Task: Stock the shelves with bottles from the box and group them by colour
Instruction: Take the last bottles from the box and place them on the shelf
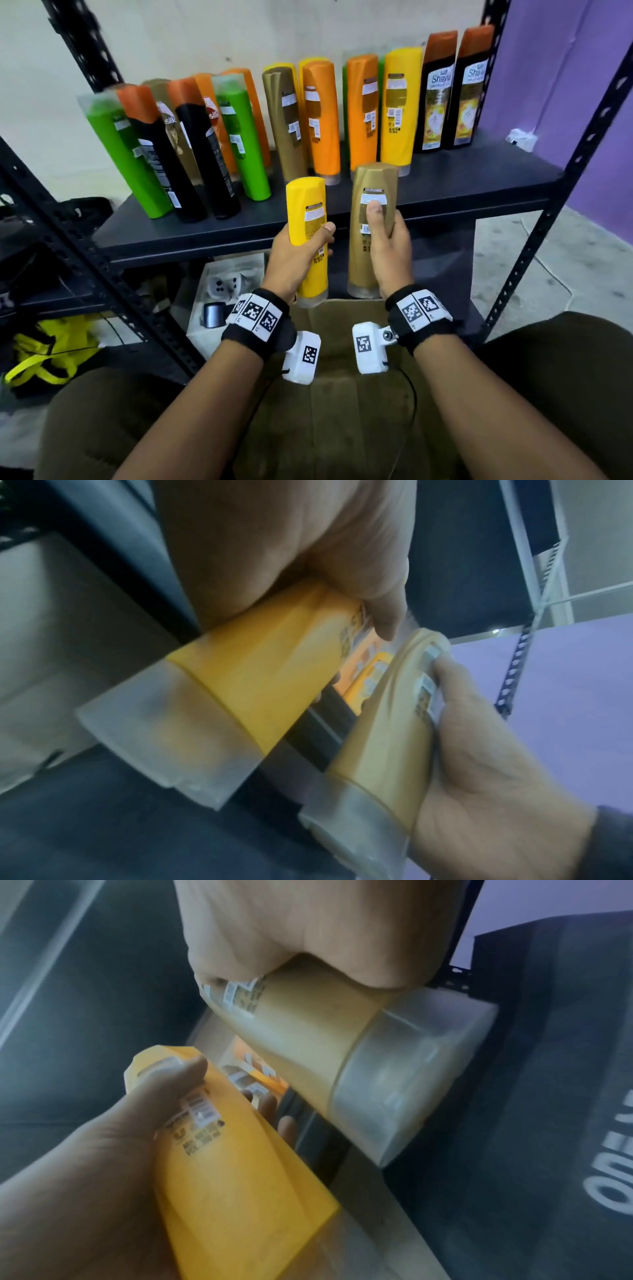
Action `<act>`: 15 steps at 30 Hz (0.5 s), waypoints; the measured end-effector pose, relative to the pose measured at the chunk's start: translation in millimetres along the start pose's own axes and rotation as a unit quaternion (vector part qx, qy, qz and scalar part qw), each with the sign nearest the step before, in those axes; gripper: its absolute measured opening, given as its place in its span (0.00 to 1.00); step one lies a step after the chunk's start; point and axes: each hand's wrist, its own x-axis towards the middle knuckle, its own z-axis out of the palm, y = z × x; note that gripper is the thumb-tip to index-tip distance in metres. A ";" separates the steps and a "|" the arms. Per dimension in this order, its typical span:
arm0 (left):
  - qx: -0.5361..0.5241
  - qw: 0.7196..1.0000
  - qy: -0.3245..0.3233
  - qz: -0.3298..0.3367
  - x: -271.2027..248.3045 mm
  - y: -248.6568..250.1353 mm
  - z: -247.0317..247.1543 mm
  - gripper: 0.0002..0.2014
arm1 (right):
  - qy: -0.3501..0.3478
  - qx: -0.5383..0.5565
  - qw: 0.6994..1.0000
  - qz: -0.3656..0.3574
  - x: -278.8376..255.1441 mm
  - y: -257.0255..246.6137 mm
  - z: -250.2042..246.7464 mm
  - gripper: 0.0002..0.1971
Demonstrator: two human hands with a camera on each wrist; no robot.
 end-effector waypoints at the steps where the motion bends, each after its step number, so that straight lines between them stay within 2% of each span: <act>1: -0.001 1.000 -0.003 0.012 3.7 8.7 5.0 0.10 | 0.002 0.006 1.000 -0.007 5.4 -6.8 -1.2 0.25; 5: -0.007 0.999 -0.020 0.047 19.9 40.6 22.2 0.10 | 0.008 0.033 0.998 -0.047 24.9 -31.5 -5.1 0.26; 9: -0.016 0.996 -0.043 0.082 33.7 64.8 38.5 0.04 | -0.001 0.044 0.995 -0.085 42.6 -48.6 -11.3 0.30; 12: -0.014 0.994 -0.043 0.096 45.5 75.3 49.8 0.11 | 0.002 0.047 0.993 -0.113 55.8 -59.5 -16.7 0.33; 15: -0.035 0.992 -0.043 0.114 53.7 81.0 60.5 0.15 | -0.003 0.045 0.991 -0.127 73.7 -71.2 -24.8 0.30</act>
